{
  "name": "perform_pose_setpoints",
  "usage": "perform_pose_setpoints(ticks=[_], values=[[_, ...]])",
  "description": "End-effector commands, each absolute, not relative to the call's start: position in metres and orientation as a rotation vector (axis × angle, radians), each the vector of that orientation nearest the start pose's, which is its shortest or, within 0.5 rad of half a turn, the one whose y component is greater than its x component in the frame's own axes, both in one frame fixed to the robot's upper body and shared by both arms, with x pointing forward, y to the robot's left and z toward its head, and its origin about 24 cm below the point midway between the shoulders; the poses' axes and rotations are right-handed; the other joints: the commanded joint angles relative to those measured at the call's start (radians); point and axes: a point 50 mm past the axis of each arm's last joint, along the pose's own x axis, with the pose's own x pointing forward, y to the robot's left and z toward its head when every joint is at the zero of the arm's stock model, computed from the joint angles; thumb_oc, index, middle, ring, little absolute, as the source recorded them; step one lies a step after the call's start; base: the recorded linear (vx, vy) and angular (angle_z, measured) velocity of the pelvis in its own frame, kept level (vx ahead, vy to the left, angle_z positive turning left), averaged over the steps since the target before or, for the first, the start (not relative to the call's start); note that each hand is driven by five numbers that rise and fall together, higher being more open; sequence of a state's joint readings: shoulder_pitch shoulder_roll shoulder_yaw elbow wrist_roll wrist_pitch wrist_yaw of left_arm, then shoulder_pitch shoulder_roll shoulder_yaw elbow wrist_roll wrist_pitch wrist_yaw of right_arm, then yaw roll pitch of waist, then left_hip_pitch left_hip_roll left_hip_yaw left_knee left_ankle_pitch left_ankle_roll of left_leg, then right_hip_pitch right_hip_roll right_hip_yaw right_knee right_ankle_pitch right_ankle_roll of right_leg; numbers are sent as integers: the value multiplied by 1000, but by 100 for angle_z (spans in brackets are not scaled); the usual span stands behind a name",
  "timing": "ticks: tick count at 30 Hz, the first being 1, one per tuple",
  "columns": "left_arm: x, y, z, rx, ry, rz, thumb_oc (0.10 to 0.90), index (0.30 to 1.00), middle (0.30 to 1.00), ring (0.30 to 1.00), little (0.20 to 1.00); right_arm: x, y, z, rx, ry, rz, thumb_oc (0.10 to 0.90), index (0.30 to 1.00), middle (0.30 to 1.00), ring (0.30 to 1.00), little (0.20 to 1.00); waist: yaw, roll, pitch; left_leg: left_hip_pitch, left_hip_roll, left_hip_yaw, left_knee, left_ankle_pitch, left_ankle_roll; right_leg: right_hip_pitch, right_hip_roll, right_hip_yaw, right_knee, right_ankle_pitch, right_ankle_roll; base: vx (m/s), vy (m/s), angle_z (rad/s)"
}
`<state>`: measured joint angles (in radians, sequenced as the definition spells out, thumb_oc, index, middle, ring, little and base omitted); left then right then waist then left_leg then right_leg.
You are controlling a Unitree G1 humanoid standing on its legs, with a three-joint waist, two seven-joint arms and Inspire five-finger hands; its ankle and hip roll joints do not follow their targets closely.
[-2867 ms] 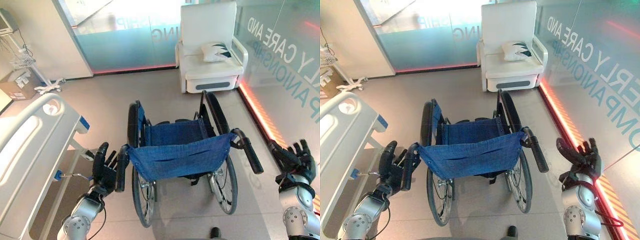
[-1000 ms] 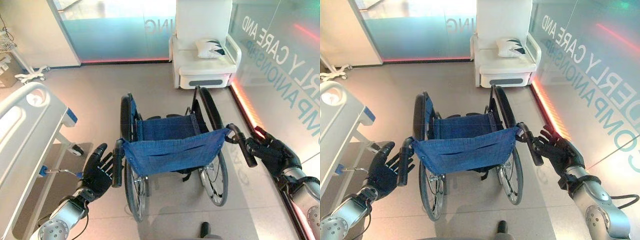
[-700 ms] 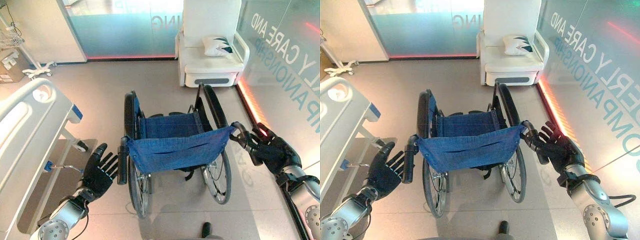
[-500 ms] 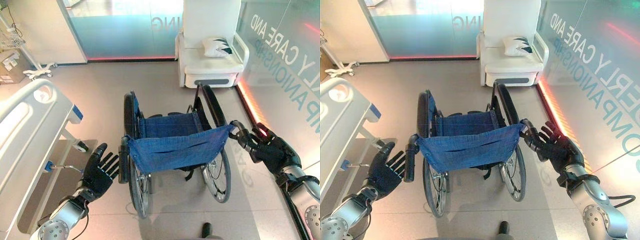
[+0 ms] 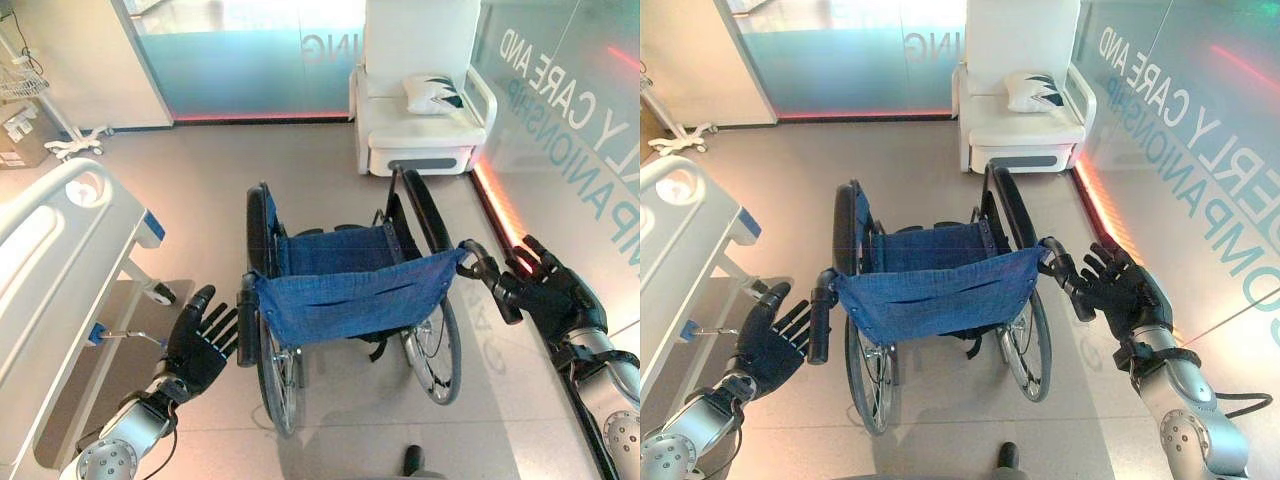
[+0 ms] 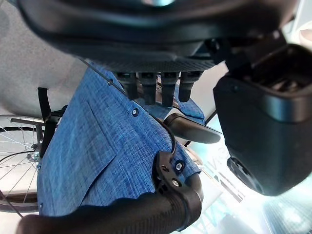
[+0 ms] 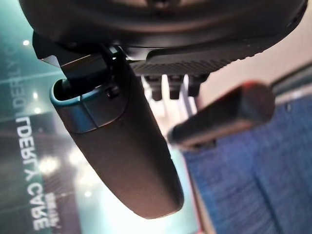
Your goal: Push the wheelchair next to the bed
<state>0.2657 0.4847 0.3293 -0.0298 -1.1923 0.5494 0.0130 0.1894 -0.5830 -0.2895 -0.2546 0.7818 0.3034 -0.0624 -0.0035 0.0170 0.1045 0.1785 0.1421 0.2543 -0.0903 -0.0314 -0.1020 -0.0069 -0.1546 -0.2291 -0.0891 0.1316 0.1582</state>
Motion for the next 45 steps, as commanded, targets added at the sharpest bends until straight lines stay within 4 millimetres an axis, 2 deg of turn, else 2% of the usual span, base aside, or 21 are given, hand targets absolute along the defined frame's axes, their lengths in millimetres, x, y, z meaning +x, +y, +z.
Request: perform_pose_setpoints(ticks=[1,9,25,28,35,45], values=[[212,303,72,-672,231,107,800,900,900,900,900,232,-297,158,11,-163,-200,800,900,900,900,900,1,-17,-15,-62,-32,23,33,37,26,95,2,-60,46,-115,-23,0,0,0],[220,298,73,-662,246,90,800,900,900,900,900,251,-297,158,16,-82,-162,800,900,900,900,900,26,-22,-7,-62,-32,2,35,37,24,107,1,-76,47,-118,-26,31,1,1],[222,296,66,-639,294,48,800,900,900,900,900,264,-289,138,81,76,-72,800,900,900,900,900,63,-35,-1,-56,-39,-28,35,39,26,128,0,-104,49,-121,-29,39,-6,5],[221,297,65,-637,300,45,800,900,900,900,900,264,-292,133,60,106,-95,800,900,900,900,900,66,-36,1,-55,-39,-29,36,39,27,130,0,-107,49,-120,-29,23,-5,1],[222,297,65,-624,312,36,800,900,900,900,900,260,-322,120,-142,224,-307,800,900,900,900,900,67,-36,12,-55,-40,-33,39,41,29,131,1,-101,49,-119,-29,6,-6,2],[231,282,72,-516,377,-107,800,900,900,900,900,267,-332,119,-221,349,-331,800,900,900,900,900,73,-33,30,-52,-39,-44,40,47,26,136,5,-98,49,-116,-28,-2,-11,3]])
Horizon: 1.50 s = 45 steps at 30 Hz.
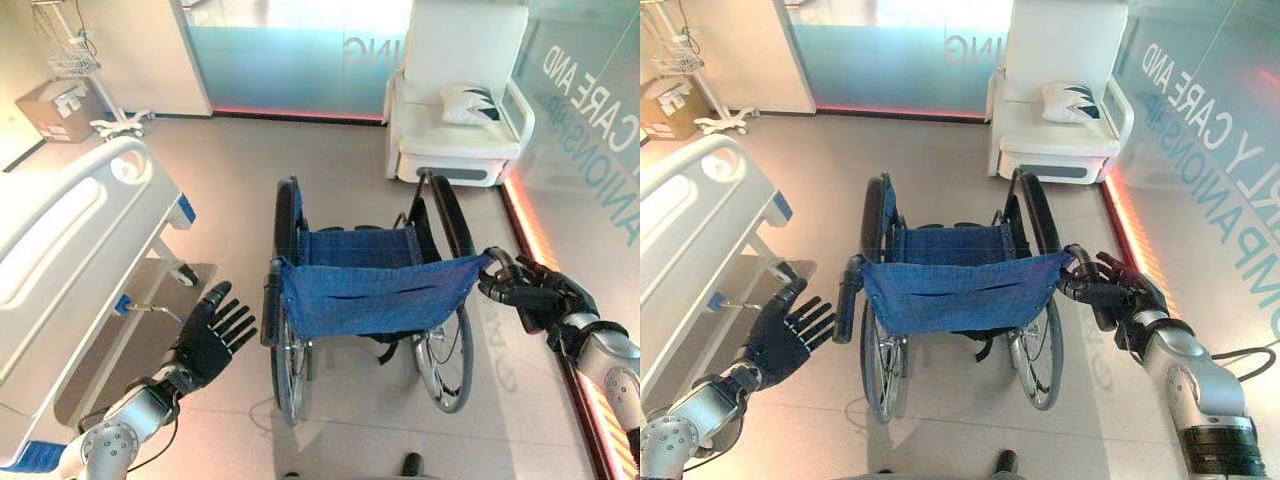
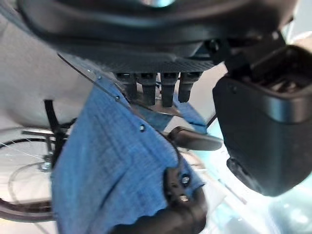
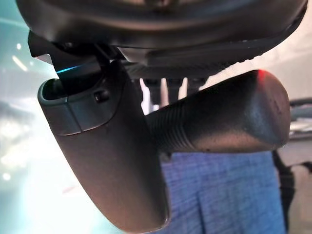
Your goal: Push the wheelchair next to the bed
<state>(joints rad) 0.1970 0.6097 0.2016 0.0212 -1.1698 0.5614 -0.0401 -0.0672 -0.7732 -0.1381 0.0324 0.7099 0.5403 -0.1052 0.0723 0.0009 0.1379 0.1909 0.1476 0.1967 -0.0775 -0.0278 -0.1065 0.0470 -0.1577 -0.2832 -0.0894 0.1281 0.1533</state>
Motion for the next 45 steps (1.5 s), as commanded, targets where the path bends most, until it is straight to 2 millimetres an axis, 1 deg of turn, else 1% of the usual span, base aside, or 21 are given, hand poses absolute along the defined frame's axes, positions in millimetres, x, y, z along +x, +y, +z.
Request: perform_pose_setpoints(ticks=[1,3,5,8,10,15,19,23,26,28,31,35,39,43,45], values=[[231,280,73,-502,390,-129,800,900,900,900,900,268,-332,120,-228,353,-327,800,900,900,900,900,-4,-16,-3,-63,-44,14,26,44,29,83,8,-45,49,-112,-23,0,0,0],[232,277,75,-478,411,-157,800,900,900,900,900,269,-332,121,-233,357,-318,800,900,900,900,900,-4,-15,-4,-61,-44,13,27,44,29,86,8,-46,49,-113,-23,0,0,0],[234,272,76,-414,461,-206,800,900,900,900,900,273,-330,125,-245,358,-300,800,900,900,900,900,-6,-11,-5,-59,-44,12,27,45,30,87,9,-47,50,-112,-22,0,0,0],[237,275,81,-304,512,-237,800,900,900,900,900,276,-328,130,-257,357,-281,800,900,900,900,900,-12,-4,-5,-57,-42,16,30,46,30,88,11,-45,50,-113,-23,0,0,0],[238,277,86,-275,523,-253,800,900,900,900,900,277,-328,131,-263,357,-273,800,900,900,900,900,-15,1,-7,-57,-41,20,30,47,30,89,12,-44,49,-114,-23,0,0,0],[243,280,104,-294,493,-294,800,900,900,900,900,276,-329,130,-266,361,-260,800,900,900,900,900,-25,12,-11,-52,-40,27,27,48,29,93,16,-39,46,-116,-25,0,0,0],[243,275,110,-319,495,-359,800,900,900,900,900,274,-329,127,-262,373,-258,800,900,900,900,900,-28,16,-20,-49,-40,28,20,49,29,96,17,-38,39,-117,-25,0,0,0],[245,264,116,-318,486,-471,800,900,900,900,900,277,-327,128,-266,376,-246,800,900,900,900,900,-31,19,-24,-48,-40,31,22,49,28,97,19,-36,39,-118,-27,0,0,0],[249,253,121,-355,470,-514,800,900,900,900,900,280,-322,128,-267,374,-235,800,900,900,900,900,-36,21,-24,-42,-41,34,19,49,28,100,20,-31,38,-120,-27,0,0,0],[252,250,124,-355,455,-528,800,900,900,900,900,281,-321,127,-268,374,-231,800,900,900,900,900,-39,21,-25,-39,-41,37,17,48,28,102,20,-30,37,-120,-27,0,0,0],[252,249,126,-291,452,-558,800,900,900,900,900,281,-319,126,-268,374,-227,800,900,900,900,900,-41,23,-27,-35,-42,40,16,47,29,105,21,-27,34,-120,-27,0,0,0],[247,255,125,-159,529,-593,800,900,900,900,900,280,-319,129,-261,368,-228,800,900,900,900,900,-42,26,-30,-38,-43,41,18,46,30,101,22,-25,34,-119,-25,0,0,0],[245,258,129,-166,532,-595,800,900,900,900,900,278,-321,131,-253,367,-227,800,900,900,900,900,-44,30,-31,-37,-46,41,18,45,32,102,23,-19,34,-120,-25,0,0,0],[246,255,132,-163,538,-642,800,900,900,900,900,278,-320,126,-252,377,-222,800,900,900,900,900,-45,31,-39,-30,-49,43,11,45,33,109,24,-19,27,-119,-24,0,0,0],[246,253,133,-138,549,-676,800,900,900,900,900,279,-319,128,-256,377,-216,800,900,900,900,900,-47,32,-39,-28,-49,43,10,46,34,109,24,-18,28,-118,-23,0,0,0]])
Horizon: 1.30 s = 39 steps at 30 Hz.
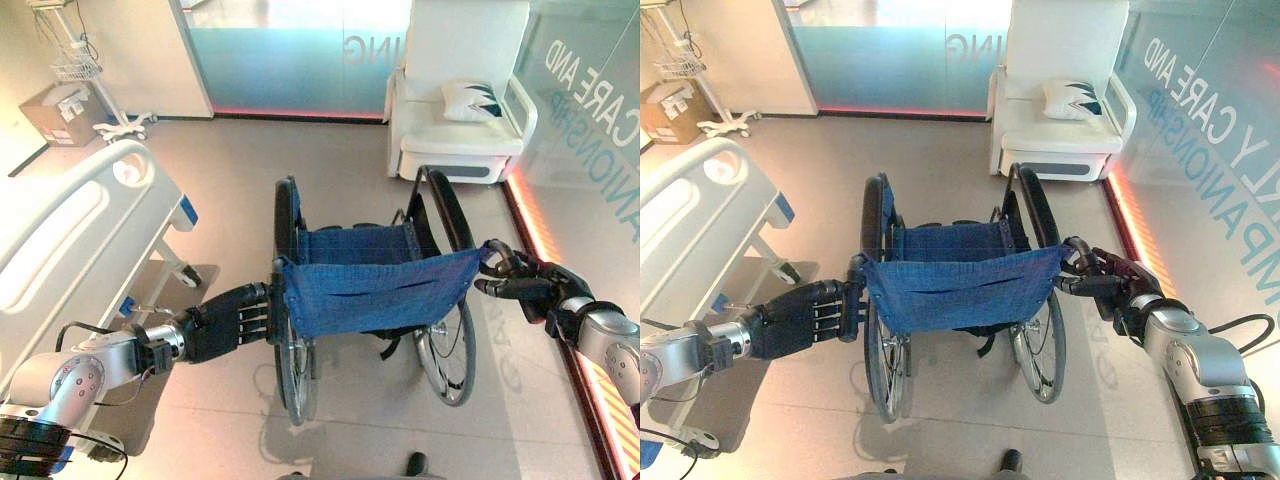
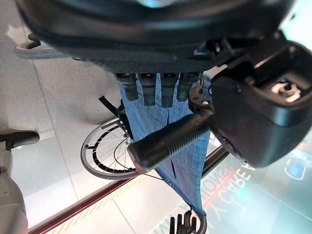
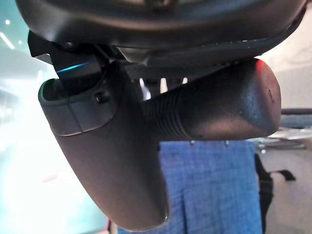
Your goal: Push the wheelchair next to the bed
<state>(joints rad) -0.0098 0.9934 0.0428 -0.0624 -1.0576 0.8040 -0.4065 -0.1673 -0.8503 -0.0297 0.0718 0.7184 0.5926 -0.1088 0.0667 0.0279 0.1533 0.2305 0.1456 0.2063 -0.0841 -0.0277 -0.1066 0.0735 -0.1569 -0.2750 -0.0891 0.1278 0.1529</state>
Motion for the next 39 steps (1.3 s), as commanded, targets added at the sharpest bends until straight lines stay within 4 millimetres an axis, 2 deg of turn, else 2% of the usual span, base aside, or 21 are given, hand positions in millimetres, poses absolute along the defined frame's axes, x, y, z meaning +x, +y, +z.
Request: perform_pose_setpoints(ticks=[1,5,7,16,22,27,32,39], values=[[246,252,134,-127,543,-688,800,900,900,900,900,279,-318,128,-256,375,-215,800,900,900,900,900,-43,5,-54,-67,-47,34,17,45,34,83,23,-26,28,-118,-22,0,0,0],[250,243,148,-76,430,-781,800,900,900,900,900,279,-320,129,-249,369,-216,800,900,900,900,900,-44,6,-52,-64,-49,35,17,42,35,85,23,-25,27,-118,-22,0,0,0],[251,240,159,-72,366,-752,800,900,900,900,900,277,-320,126,-249,375,-214,800,900,900,900,900,-45,7,-55,-60,-52,36,11,39,36,87,23,-25,22,-116,-21,-4,-1,-7],[255,248,179,-163,191,-638,800,900,900,900,900,273,-324,124,-233,376,-223,800,900,900,900,900,-43,3,-66,-57,-48,43,6,37,33,92,21,-30,19,-122,-21,-1,0,-1],[250,257,169,-176,219,-580,800,900,900,900,900,271,-325,125,-228,363,-233,800,900,900,900,900,-34,0,-67,-63,-48,37,5,37,31,90,19,-39,18,-124,-23,0,0,0],[255,255,158,-241,290,-597,800,900,900,900,900,278,-322,129,-231,366,-223,800,900,900,900,900,-36,0,-67,-63,-51,32,3,38,32,92,19,-40,17,-123,-23,0,0,0],[261,240,150,-256,361,-676,800,900,900,900,900,284,-311,126,-252,382,-187,800,900,900,900,900,-45,-1,-66,-58,-53,36,3,37,34,93,22,-33,16,-121,-22,0,0,0],[260,223,148,-132,383,-786,800,900,900,900,900,286,-300,121,-302,413,-139,800,900,900,900,900,-53,-1,-59,-52,-55,42,5,35,40,94,27,-22,17,-120,-22,0,0,0]])
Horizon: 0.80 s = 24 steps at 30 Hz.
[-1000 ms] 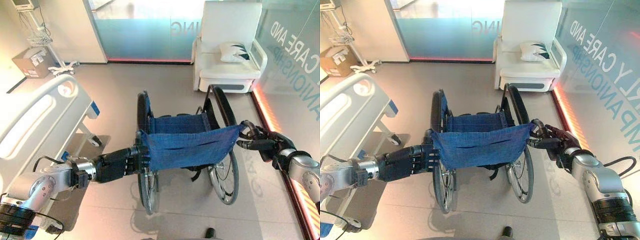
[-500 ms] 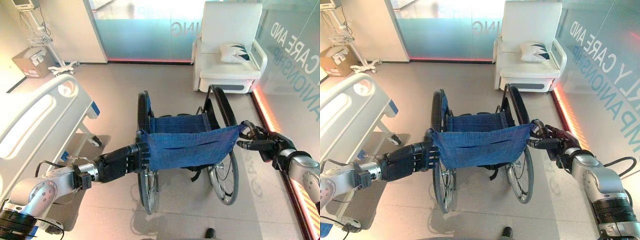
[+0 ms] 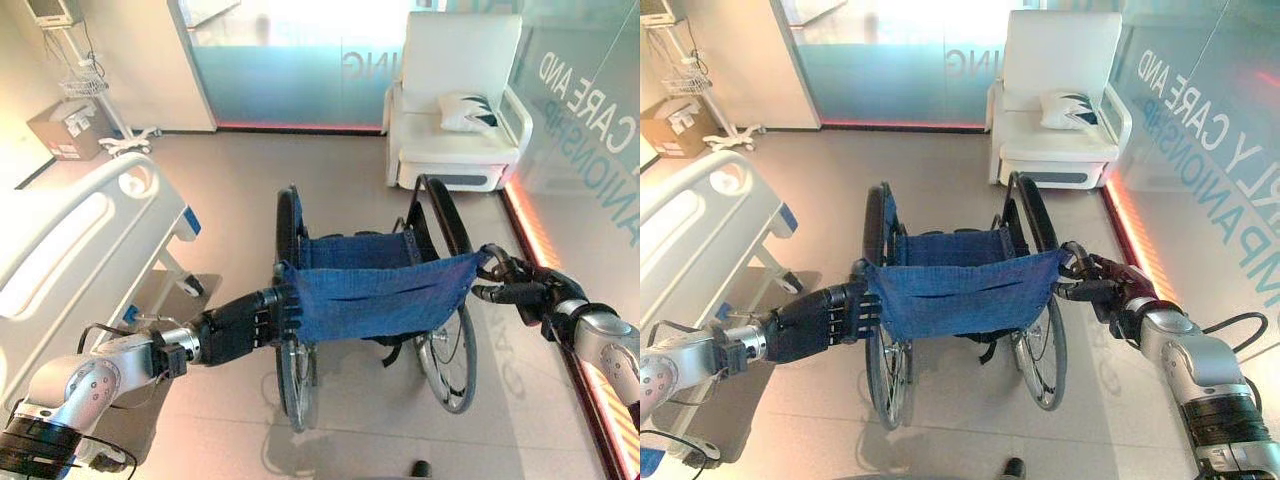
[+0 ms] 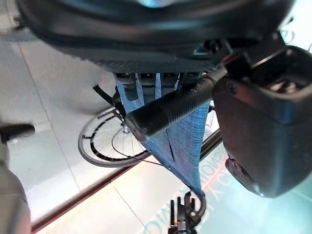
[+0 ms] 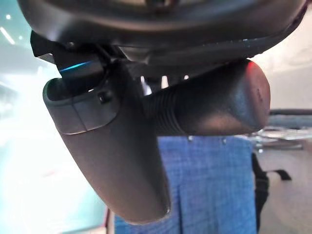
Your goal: Push the wheelchair next to the bed
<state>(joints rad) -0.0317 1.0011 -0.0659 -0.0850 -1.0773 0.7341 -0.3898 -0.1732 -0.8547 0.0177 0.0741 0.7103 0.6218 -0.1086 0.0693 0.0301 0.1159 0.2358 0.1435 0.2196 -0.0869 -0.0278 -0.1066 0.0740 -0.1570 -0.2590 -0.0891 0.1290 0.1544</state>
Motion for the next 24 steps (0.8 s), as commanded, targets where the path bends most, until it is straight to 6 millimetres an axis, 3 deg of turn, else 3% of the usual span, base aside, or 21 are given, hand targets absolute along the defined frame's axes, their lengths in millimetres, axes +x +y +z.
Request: perform_pose_setpoints(ticks=[1,2,3,4,5,24], values=[[260,221,149,-133,383,-789,800,900,900,900,900,286,-300,120,-305,418,-133,762,844,844,844,844,-56,-3,-21,-56,-53,30,8,36,40,94,27,-38,17,-121,-23,0,0,0],[260,218,149,-143,386,-793,800,900,900,900,900,287,-298,119,-309,427,-123,467,401,401,401,401,-57,-3,-20,-55,-53,32,8,36,39,95,28,-37,18,-121,-22,13,-11,-4],[261,216,149,-145,388,-792,800,900,900,900,900,288,-297,118,-313,432,-115,400,300,300,300,300,-57,-4,-21,-55,-53,33,8,36,39,95,28,-37,18,-121,-22,18,-11,-3],[262,214,149,-145,389,-792,560,540,540,540,540,289,-295,117,-318,438,-105,400,300,300,300,300,-58,-4,-21,-53,-53,34,8,35,39,96,28,-36,18,-121,-22,0,0,0],[263,212,150,-144,385,-794,400,300,300,300,300,290,-294,118,-322,443,-94,400,300,300,300,300,-59,-5,-22,-52,-53,34,9,35,39,97,28,-35,17,-121,-22,0,0,0],[266,209,145,-201,379,-755,400,300,300,300,300,293,-284,121,-348,445,-38,400,300,300,300,300,-59,-10,-24,-43,-48,27,8,39,34,107,37,-36,12,-123,-28,0,0,0]])
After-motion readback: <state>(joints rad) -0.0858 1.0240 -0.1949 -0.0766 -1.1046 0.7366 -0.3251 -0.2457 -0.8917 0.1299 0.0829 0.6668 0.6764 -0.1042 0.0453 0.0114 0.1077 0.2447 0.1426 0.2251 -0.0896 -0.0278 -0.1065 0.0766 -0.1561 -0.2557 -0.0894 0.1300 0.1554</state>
